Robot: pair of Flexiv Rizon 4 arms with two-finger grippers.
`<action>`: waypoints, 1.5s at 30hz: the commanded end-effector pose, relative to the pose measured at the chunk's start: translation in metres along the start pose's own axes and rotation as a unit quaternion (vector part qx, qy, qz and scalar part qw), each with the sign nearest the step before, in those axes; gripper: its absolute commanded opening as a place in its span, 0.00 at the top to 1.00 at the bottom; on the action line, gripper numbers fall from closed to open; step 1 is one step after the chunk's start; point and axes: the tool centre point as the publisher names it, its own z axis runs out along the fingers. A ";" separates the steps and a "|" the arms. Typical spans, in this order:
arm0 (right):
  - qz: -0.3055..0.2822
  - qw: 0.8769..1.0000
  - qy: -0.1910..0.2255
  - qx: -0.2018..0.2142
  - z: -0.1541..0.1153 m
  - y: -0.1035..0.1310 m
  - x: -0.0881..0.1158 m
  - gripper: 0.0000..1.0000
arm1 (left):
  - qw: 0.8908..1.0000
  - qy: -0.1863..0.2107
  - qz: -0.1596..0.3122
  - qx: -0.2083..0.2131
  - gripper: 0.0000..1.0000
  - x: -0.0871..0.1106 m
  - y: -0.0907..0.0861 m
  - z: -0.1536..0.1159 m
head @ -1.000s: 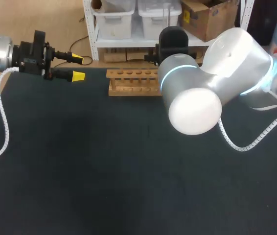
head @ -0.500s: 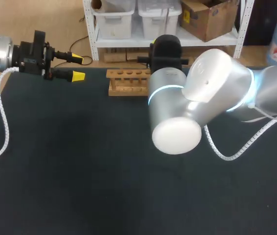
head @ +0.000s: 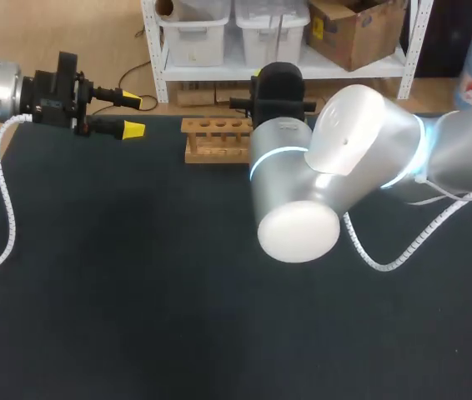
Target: Grasp the test tube, adjust it, and insert it.
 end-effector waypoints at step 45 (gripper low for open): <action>-0.002 1.000 -0.010 -0.014 0.038 -0.016 0.028 1.00 | 1.000 -0.001 0.001 0.000 0.00 0.001 0.000 0.000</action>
